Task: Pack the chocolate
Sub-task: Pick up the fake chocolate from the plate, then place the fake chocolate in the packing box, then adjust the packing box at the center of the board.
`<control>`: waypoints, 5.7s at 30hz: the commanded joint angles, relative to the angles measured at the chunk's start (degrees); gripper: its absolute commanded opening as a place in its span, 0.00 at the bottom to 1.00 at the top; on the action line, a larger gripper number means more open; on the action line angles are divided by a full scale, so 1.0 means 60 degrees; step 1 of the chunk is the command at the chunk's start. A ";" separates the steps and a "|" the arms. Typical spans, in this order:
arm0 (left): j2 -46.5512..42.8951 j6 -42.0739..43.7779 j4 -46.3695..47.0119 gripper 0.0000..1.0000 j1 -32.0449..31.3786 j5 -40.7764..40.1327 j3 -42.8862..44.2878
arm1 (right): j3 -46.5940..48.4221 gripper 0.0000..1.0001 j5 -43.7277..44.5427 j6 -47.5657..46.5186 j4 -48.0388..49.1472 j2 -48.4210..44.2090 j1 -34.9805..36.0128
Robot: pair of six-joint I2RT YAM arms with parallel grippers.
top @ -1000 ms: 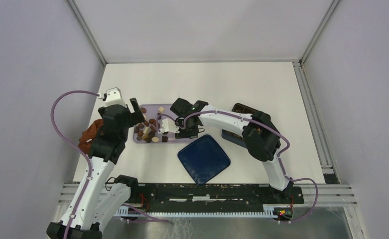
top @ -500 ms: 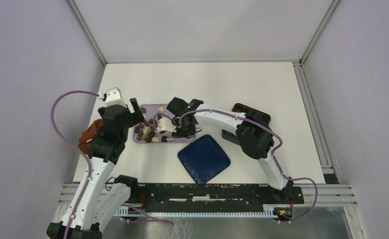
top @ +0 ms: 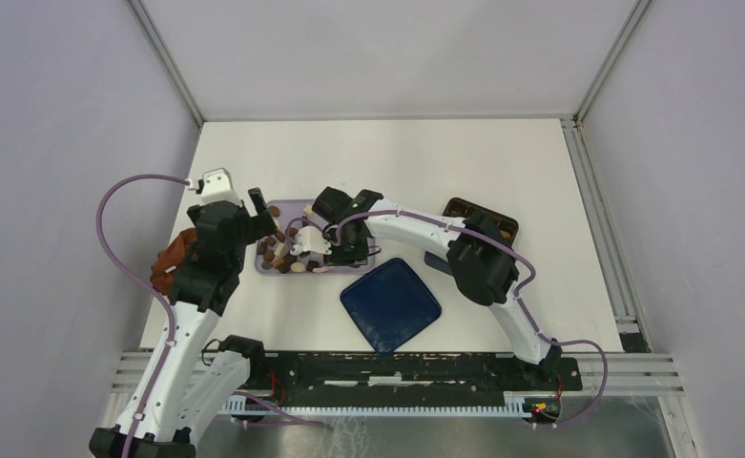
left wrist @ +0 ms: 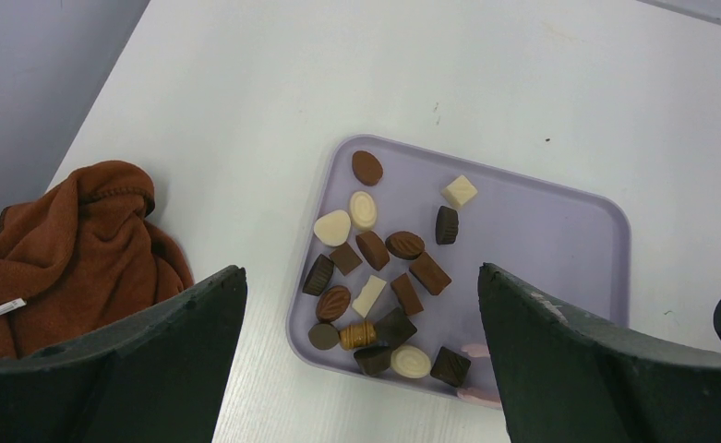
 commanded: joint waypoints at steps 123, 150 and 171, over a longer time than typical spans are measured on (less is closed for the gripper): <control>0.9855 -0.2193 0.4406 0.54 -0.6179 0.3339 0.4235 | -0.8328 0.14 -0.5088 -0.2747 -0.0345 -0.9136 -1.1134; 1.3281 -0.1581 0.2249 0.07 -0.6482 0.3255 0.7687 | -0.8224 0.14 -0.5341 -0.3315 -0.0729 -0.8814 -1.1710; 0.9880 0.0956 0.7259 0.02 -0.7371 -0.2650 0.4415 | -0.7327 0.15 -0.5967 -0.3785 -0.1784 -0.9052 -1.1694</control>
